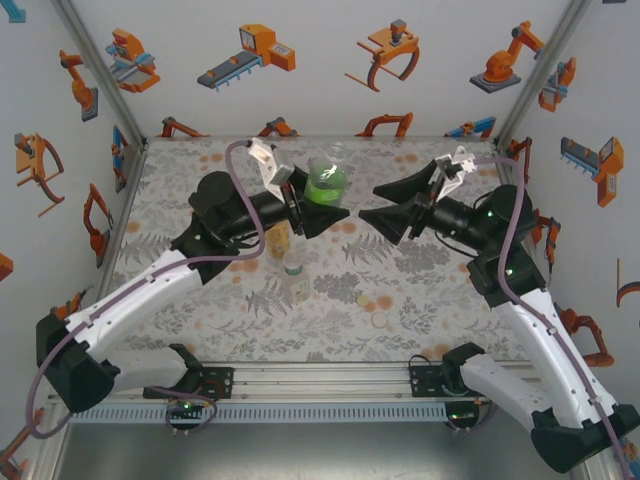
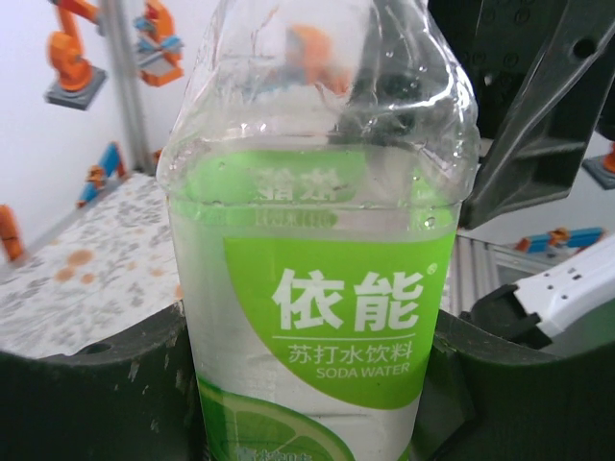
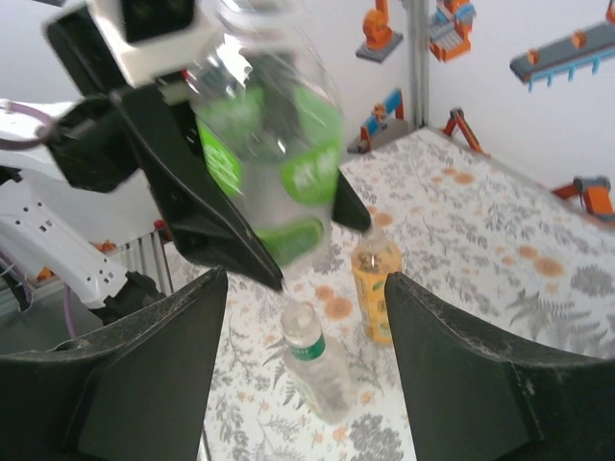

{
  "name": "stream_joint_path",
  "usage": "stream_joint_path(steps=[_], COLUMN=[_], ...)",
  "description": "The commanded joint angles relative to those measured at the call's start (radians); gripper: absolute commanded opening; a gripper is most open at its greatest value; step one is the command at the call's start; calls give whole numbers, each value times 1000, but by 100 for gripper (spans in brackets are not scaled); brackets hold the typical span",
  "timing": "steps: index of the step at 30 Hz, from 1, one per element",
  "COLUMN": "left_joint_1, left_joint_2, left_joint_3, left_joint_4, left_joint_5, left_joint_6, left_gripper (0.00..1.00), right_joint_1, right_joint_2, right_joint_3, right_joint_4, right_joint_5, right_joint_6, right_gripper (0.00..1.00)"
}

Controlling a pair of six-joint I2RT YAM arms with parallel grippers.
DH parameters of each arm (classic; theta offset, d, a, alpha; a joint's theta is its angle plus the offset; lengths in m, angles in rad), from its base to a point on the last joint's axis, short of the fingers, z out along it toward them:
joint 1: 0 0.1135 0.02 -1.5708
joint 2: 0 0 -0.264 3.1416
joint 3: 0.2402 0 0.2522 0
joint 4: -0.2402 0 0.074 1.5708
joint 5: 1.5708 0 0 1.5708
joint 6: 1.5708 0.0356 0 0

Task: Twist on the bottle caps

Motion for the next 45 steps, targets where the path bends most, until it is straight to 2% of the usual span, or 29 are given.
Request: stream_joint_path(steps=[1, 7, 11, 14, 21, 24, 35, 45], left_joint_1=[10, 24, 26, 26, 27, 25, 26, 26], left_joint_2=[-70, -164, -217, -256, -309, -331, -381, -398], left_joint_3=[-21, -48, -77, -112, -140, -155, -188, -199], left_joint_4=[-118, -203, -220, -197, -226, -229, -259, -277], left_joint_5=[-115, -169, -206, -231, -249, -257, -260, -256], left_joint_6=[93, 135, 141, 129, 144, 149, 151, 149], left_gripper=[23, 12, 1, 0, 0, 0, 0, 0], right_joint_1=[50, 129, 186, 234, 361, 398, 401, 401], right_joint_2=[-10, 12, 53, 103, 259, 322, 463, 500], right_joint_3=[-15, -35, -37, -34, -33, -26, -50, -103], right_joint_4=[-166, -356, -479, -557, -664, -698, -747, -733], right_joint_5=[155, 371, 522, 614, 765, 798, 790, 786], right_joint_6=[-55, -53, -20, 13, 84, 112, 267, 317], right_gripper=[60, 55, 53, 49, 48, 48, 47, 48])
